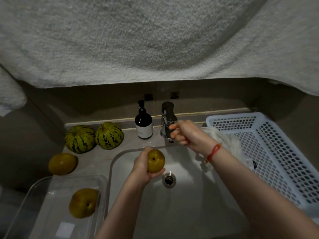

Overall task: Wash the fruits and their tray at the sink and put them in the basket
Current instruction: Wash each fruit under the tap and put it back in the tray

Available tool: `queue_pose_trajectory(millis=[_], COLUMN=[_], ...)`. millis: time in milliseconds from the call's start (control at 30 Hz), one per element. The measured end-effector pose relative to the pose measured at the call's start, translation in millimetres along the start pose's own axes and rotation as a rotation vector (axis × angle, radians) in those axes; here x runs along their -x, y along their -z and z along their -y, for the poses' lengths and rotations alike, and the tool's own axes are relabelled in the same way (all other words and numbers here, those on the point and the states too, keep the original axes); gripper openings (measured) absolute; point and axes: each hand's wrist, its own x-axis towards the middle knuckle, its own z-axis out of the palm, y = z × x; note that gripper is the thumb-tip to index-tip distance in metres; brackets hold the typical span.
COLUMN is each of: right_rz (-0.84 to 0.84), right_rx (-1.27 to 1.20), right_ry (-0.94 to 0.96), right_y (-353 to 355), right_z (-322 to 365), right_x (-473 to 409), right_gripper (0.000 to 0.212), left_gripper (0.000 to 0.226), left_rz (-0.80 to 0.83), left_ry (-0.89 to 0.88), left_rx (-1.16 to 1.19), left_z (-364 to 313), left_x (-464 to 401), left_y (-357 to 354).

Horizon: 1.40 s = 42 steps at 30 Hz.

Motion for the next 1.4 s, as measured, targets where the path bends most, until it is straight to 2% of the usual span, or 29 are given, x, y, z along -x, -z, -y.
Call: queue_pose_trajectory(millis=[67, 133, 267, 400, 500, 933, 1067, 1133, 1200, 1267, 1333, 1400], right_rz=[0.063, 0.078, 0.052, 0.027, 0.037, 0.143, 0.242, 0.185, -0.037, -0.232, -0.241, -0.156], right_rx=[-0.113, -0.156, -0.200, -0.259, -0.271, -0.301, -0.321, -0.270, -0.168, -0.124, -0.211, -0.289], right_ry=[-0.118, -0.135, -0.078, -0.037, -0.030, 0.024, 0.060, 0.130, 0.151, 0.072, -0.046, -0.177], right_y=[-4, -5, -9, -12, -12, -7, -2, 8, 19, 21, 12, -2], right_z=[9, 10, 7, 10, 11, 9, 5, -4, -26, -59, -90, -104], right_x=[-5, -10, -17, -23, -23, -30, -30, -31, -31, -31, -35, -43], right_gripper=[0.031, 0.031, 0.033, 0.033, 0.033, 0.032, 0.030, 0.028, 0.030, 0.032, 0.028, 0.018], left_gripper=[0.037, 0.037, 0.041, 0.033, 0.038, 0.039, 0.038, 0.035, 0.027, 0.021, 0.022, 0.030], left_rz=[0.000, 0.002, 0.008, 0.034, 0.040, 0.003, 0.009, 0.025, 0.066, 0.120, 0.181, 0.249], left_ry=[0.003, 0.009, 0.028, 0.043, 0.045, 0.060, 0.053, 0.047, 0.041, 0.018, -0.049, -0.111], left_rx=[0.018, 0.039, 0.062, 0.079, 0.093, 0.099, 0.103, 0.101, 0.098, 0.089, 0.075, 0.091], left_z=[-2, -3, -3, -2, -2, 3, 4, 5, 8, 11, 15, 20], left_x=[0, -1, -6, -11, -15, -28, -31, -34, -36, -37, -39, -41], left_y=[-3, -5, -6, -8, -11, -19, -22, -23, -24, -29, -37, -43])
